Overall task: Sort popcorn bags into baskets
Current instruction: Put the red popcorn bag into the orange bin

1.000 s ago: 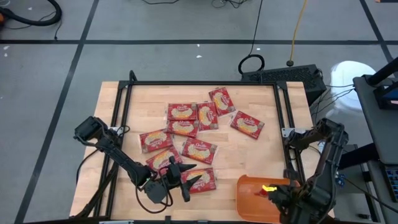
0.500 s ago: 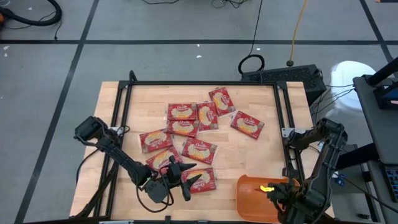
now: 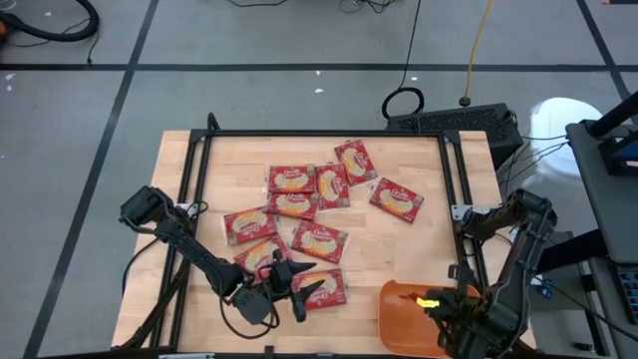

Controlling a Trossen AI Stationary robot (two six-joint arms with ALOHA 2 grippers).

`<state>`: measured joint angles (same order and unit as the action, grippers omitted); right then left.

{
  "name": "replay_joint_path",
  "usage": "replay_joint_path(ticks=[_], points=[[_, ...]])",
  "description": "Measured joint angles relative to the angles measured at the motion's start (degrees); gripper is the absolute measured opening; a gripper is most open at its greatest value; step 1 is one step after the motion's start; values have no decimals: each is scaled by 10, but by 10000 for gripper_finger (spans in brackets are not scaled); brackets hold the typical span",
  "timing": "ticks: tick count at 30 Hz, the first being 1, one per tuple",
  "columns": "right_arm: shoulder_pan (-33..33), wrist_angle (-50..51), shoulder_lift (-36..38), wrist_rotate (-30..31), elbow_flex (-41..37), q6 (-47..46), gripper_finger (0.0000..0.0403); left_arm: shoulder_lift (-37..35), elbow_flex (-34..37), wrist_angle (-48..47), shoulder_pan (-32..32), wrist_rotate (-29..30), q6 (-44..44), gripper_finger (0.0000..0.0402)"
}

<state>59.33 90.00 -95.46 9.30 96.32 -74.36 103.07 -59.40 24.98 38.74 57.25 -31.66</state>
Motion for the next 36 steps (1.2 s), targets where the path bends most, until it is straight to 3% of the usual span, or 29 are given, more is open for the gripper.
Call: replay_joint_path(ticks=[13, 33, 36], points=[[0, -19, 0, -34, -110, -11, 11, 0, 0, -13, -1, -4, -5, 239], [-1, -50, 0, 13, -172, 26, 11, 0, 0, -14, -11, -4, -1, 239], [-1, -56, -2, 42, -172, 33, 11, 0, 0, -14, -13, -4, -1, 239]])
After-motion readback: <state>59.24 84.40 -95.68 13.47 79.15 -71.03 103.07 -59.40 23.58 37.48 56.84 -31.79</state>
